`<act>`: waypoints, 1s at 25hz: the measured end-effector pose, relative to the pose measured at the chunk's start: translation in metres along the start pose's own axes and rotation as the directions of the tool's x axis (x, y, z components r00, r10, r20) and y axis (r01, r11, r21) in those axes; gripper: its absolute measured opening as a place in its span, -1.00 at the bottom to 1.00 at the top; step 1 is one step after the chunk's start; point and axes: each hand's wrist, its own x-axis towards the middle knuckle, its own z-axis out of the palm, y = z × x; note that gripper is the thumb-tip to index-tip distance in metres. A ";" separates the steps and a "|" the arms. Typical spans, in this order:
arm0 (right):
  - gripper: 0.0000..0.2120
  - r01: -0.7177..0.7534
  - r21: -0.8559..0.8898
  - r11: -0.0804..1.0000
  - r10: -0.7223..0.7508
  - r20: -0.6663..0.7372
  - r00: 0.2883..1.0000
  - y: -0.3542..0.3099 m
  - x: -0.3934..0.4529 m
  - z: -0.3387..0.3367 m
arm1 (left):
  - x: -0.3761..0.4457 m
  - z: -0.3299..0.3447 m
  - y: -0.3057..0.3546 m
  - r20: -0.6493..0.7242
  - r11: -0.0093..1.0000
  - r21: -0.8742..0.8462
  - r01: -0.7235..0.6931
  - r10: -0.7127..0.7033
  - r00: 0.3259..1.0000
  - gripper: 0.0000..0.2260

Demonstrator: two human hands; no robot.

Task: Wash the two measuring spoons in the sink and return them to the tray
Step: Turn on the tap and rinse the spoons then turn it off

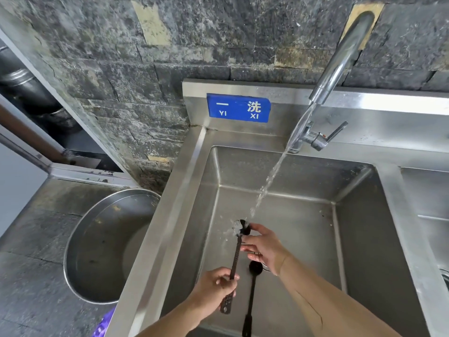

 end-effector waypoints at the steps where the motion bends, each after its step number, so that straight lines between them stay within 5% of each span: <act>1: -0.64 -0.010 0.036 0.999 0.009 0.023 1.000 0.000 0.000 0.001 | 0.001 0.000 -0.005 -0.058 0.993 0.097 -0.062 0.068 0.996 -0.86; 2: -0.65 -0.022 0.069 0.997 0.018 0.057 0.998 0.001 0.000 0.002 | 0.002 0.000 -0.012 -0.121 0.955 0.273 -0.120 0.157 0.980 -0.84; 4: -0.61 -0.029 0.102 0.994 0.017 0.114 0.993 0.004 -0.001 0.006 | 0.000 -0.002 -0.021 -0.174 0.711 0.692 -0.123 0.330 0.928 -0.73; 5: -0.61 -0.022 0.130 0.991 0.007 0.118 0.993 0.006 -0.002 0.009 | -0.001 -0.003 -0.023 -0.168 0.580 0.810 -0.084 0.366 0.915 -0.66; 7: -0.68 0.000 0.197 0.980 -0.022 0.111 0.994 0.005 -0.003 0.012 | -0.002 -0.002 -0.024 -0.146 0.477 0.877 -0.057 0.378 0.914 -0.57; 16: -0.55 0.104 0.174 0.979 -0.147 0.256 0.956 -0.028 0.000 0.003 | 0.019 -0.013 0.000 -0.215 0.821 0.566 -0.073 0.232 0.948 -0.66; 22: -0.60 0.237 0.217 0.947 -0.227 -0.070 0.971 -0.065 -0.009 0.002 | 0.038 0.004 0.045 -0.171 0.815 0.555 -0.170 0.311 0.935 -0.55; 25: -0.57 0.303 0.314 0.900 -0.269 -0.147 0.952 -0.097 -0.013 -0.013 | 0.044 0.012 0.075 -0.118 0.945 0.225 -0.239 0.269 0.956 -0.73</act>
